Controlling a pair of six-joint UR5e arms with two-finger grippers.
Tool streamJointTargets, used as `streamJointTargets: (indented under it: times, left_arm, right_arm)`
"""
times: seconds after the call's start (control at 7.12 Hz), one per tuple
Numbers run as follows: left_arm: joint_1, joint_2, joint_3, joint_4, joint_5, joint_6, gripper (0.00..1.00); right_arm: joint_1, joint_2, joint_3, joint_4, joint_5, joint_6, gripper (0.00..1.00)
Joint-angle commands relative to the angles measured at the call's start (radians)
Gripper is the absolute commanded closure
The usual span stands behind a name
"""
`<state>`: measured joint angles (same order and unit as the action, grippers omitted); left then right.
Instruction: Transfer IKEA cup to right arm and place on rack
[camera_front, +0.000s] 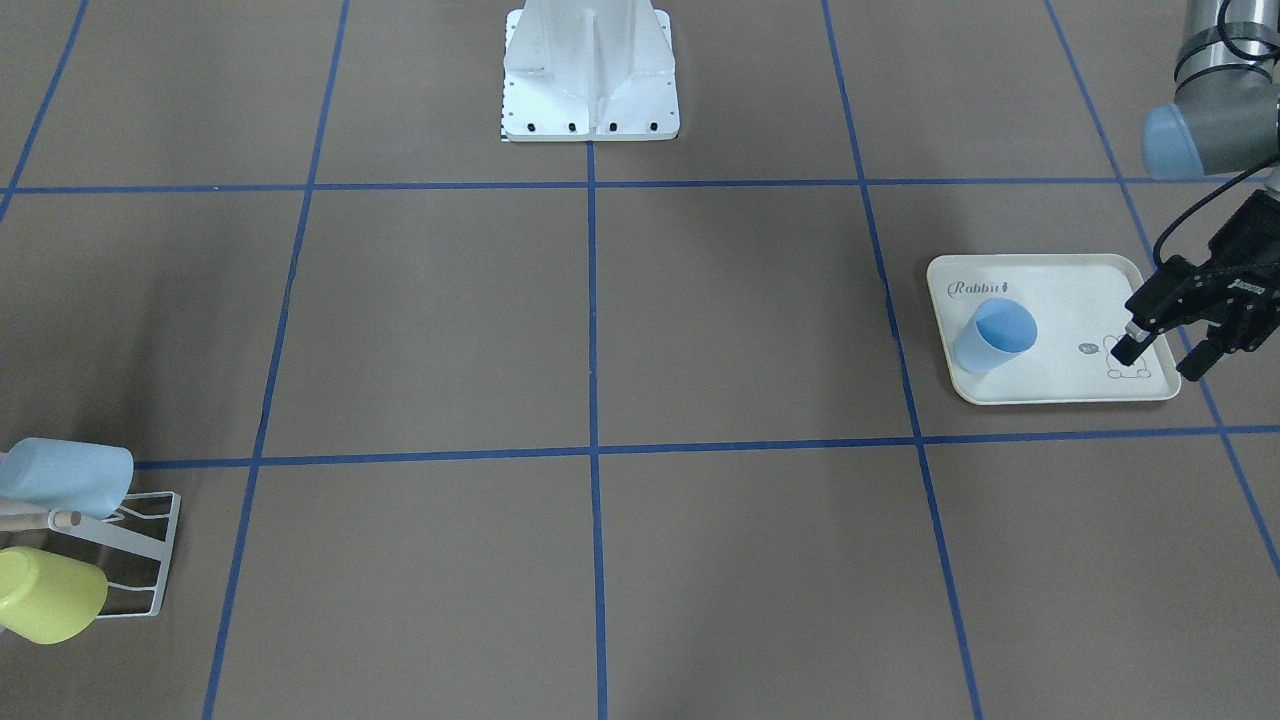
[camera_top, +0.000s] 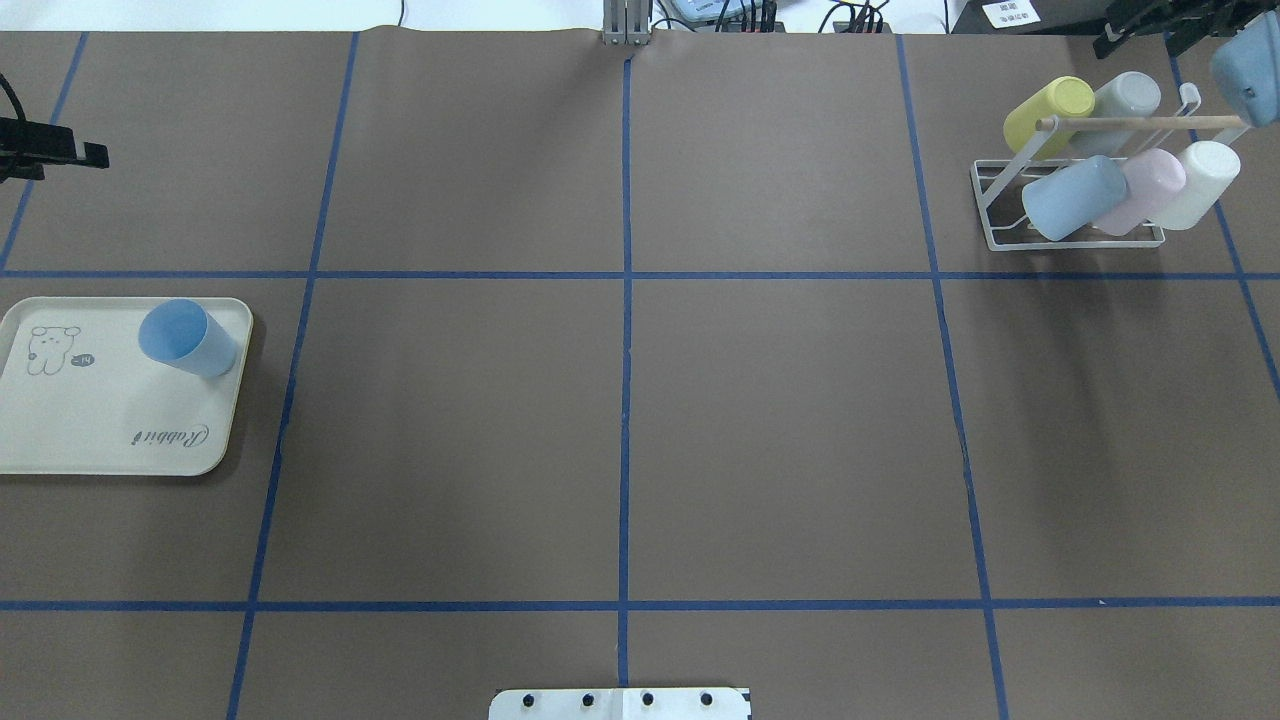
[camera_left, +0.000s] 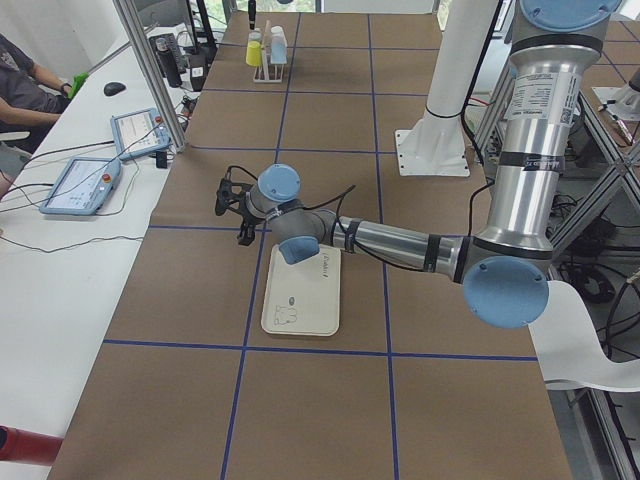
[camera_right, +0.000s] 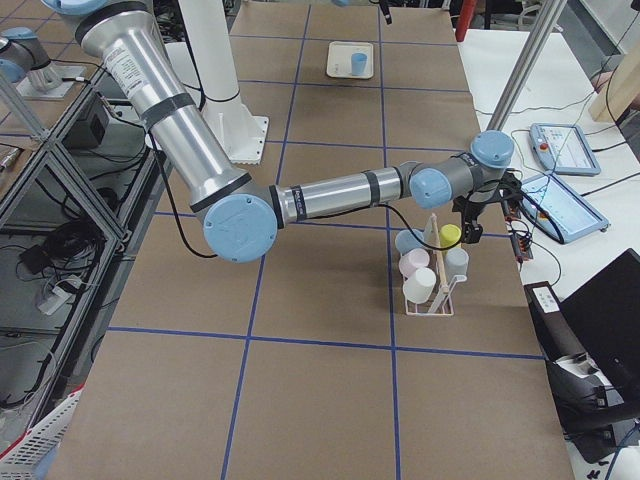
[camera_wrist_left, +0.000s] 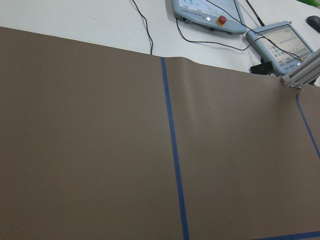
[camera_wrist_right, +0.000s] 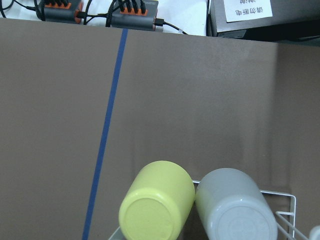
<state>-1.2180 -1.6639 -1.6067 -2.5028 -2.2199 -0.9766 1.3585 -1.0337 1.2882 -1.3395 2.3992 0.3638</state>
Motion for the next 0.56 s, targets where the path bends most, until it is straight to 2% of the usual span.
streamJointTargets:
  times: [0.0, 0.14, 0.42]
  left_arm:
    - [0.026, 0.029, -0.004, 0.109, -0.001, 0.01, 0.01]
    - [0.091, 0.045, -0.002, 0.134, -0.001, 0.009, 0.01]
    - [0.149, 0.041, -0.045, 0.234, 0.0, 0.01, 0.01]
  right_arm:
    - [-0.001, -0.106, 0.185, 0.005, 0.006, 0.113, 0.02]
    - [-0.002, -0.133, 0.238, 0.008, 0.008, 0.162, 0.02]
    - [-0.009, -0.172, 0.29, 0.014, 0.012, 0.173, 0.02]
